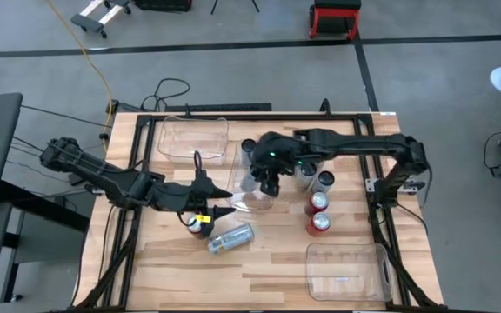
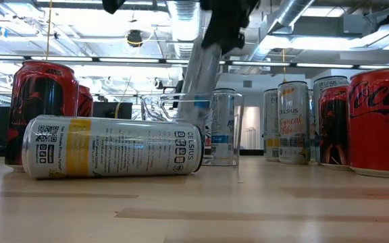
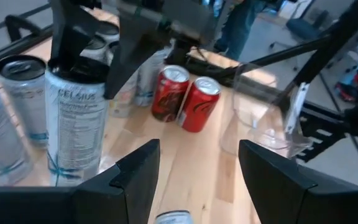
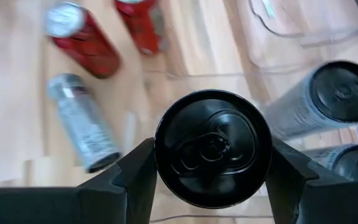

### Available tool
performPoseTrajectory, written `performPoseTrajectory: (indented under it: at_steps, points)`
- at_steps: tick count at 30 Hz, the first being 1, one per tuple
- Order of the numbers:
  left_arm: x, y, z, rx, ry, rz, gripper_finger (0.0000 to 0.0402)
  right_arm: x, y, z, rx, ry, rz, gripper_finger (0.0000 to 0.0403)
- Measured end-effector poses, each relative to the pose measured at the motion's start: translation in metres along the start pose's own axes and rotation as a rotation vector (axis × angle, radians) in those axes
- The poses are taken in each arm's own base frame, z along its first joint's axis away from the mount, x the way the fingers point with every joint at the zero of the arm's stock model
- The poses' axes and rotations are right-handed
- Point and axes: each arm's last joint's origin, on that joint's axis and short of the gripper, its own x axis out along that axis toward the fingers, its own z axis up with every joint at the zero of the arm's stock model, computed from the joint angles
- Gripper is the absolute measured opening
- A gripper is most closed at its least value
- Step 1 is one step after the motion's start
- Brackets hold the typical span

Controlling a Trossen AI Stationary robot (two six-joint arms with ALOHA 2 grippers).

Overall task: Sort soda cans
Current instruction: Put the white blue soda can into the middle transparent bin

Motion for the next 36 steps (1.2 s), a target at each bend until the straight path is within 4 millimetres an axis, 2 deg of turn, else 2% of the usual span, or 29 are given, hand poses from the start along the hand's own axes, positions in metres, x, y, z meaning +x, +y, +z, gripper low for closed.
performPoseTrajectory:
  at_steps: [8,13,25,36]
  points:
    - [0.001,0.007,-0.005,0.034,0.057,0.046,0.0213,0.046,-0.029,0.000,-0.020,0.084,-0.051,0.0231]
    - [0.003,0.012,-0.005,0.042,0.063,0.091,0.0213,0.066,-0.041,-0.001,-0.030,0.104,-0.052,0.0231]
    - [0.007,0.024,-0.001,0.032,0.061,0.144,0.0213,0.071,-0.051,0.003,-0.061,0.074,-0.058,0.0233]
    - [0.009,0.028,0.001,0.037,0.065,0.163,0.0213,0.071,-0.052,0.003,-0.083,0.075,-0.051,0.0276]
